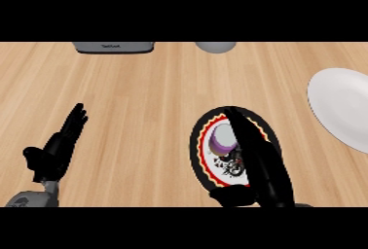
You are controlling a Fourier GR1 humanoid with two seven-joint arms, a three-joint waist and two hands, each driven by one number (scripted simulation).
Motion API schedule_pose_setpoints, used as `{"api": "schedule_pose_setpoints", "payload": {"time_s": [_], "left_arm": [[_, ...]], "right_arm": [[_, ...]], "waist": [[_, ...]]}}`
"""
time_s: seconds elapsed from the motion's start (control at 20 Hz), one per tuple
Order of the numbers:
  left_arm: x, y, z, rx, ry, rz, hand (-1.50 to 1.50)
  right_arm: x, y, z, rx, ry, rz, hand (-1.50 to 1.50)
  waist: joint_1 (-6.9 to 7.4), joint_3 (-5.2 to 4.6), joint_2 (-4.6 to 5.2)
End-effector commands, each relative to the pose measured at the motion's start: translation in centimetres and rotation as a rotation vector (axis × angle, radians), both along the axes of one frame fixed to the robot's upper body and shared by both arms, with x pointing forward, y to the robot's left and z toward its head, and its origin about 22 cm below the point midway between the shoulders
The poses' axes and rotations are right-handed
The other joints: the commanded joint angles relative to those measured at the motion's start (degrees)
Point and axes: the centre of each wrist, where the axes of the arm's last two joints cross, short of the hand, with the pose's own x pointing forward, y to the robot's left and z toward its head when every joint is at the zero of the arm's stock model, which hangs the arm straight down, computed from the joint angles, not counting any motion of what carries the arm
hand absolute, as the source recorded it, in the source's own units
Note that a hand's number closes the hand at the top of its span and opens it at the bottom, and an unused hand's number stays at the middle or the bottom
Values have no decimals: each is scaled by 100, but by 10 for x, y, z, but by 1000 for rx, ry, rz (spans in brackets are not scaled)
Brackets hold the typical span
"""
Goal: Pick the can from the plate and place it in the plate
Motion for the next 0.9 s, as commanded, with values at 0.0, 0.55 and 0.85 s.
{"api": "schedule_pose_setpoints", "payload": {"time_s": [0.0,0.55,0.85], "left_arm": [[-13,2,-9,-19,6,-14,0],[-9,-14,-7,6,1,-27,0],[-6,18,2,0,2,-16,0]], "right_arm": [[-12,-3,23,-91,119,-11,-150],[25,9,14,-243,288,-83,-150],[33,21,-8,-269,337,-44,-150]], "waist": [[33,8,11],[79,13,27],[69,13,30]]}}
